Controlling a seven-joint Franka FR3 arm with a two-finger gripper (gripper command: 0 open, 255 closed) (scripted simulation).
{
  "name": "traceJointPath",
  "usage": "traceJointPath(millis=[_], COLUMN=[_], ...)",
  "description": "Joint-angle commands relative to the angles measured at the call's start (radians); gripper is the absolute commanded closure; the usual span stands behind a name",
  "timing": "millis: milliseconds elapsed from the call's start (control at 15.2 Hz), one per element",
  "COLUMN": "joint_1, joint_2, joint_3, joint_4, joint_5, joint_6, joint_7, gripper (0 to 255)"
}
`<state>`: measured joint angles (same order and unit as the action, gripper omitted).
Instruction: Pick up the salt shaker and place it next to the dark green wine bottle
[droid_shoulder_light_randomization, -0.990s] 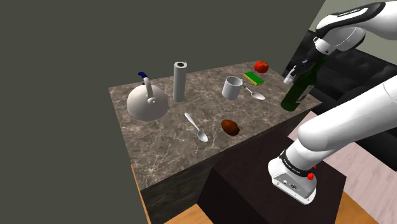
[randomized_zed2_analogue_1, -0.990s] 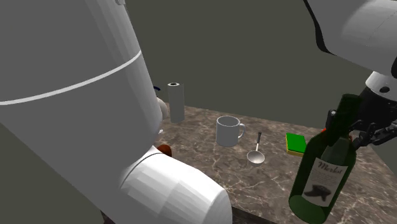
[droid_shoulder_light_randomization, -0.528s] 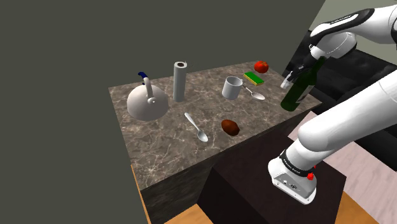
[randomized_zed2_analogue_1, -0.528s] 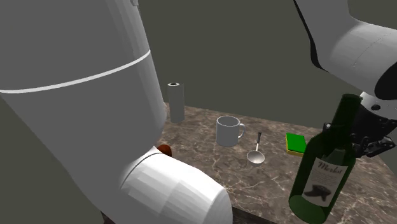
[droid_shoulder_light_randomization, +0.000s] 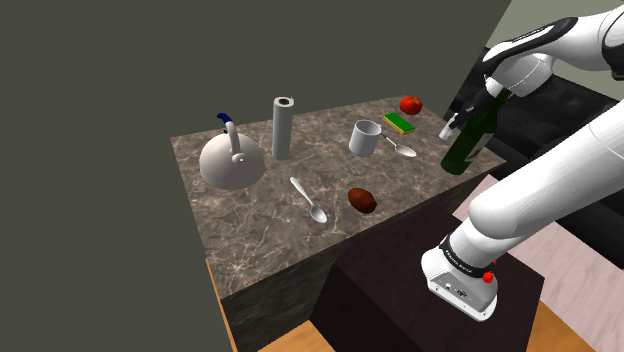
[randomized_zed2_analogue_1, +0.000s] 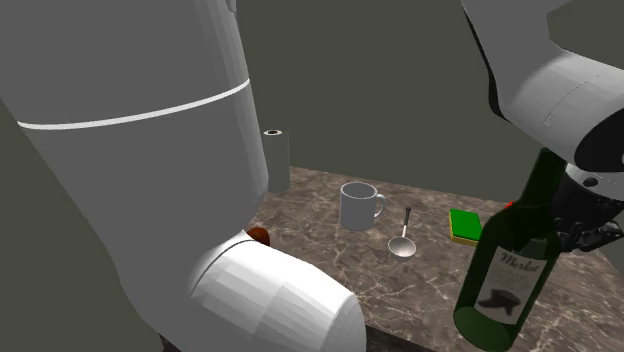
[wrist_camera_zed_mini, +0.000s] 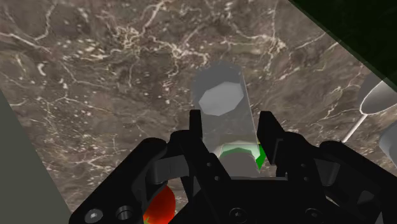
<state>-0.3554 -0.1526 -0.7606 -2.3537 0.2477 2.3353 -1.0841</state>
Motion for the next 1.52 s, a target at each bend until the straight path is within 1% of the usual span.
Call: traceJointPath(millis=[0,462,528,594,660,726,792,858,990,1122,1452], joint_1=[0.013,0.013,0.008,0.016,0.008,0.012,-0.007,0.012,-0.007,-0.028,-0.029], joint_2=[0.059,0.059,0.045,0.061,0.065,0.099,0.053,0.059,-0.003,-0.050,-0.050], joint_3=[-0.014,-0.014,-0.015,-0.015,-0.031,-0.043,-0.048,-0.013,-0.007,0.005,0.006], joint_4=[-0.042,-0.042,-0.070,-0.096,-0.099,-0.076,-0.112,-0.042,-0.022,0.002,0.002], joint_5=[0.043,0.043,0.034,0.061,0.068,0.100,0.058,0.043,-0.030,-0.080,-0.079], joint_6=[0.024,0.024,0.041,0.077,0.076,0.072,0.075,0.024,-0.035,-0.091,-0.091], joint_7=[-0.038,-0.038,-0.042,-0.060,-0.089,-0.118,-0.115,-0.038,0.013,0.048,0.047], gripper=[255,255,0,0,0,0,0,0,0,0,0])
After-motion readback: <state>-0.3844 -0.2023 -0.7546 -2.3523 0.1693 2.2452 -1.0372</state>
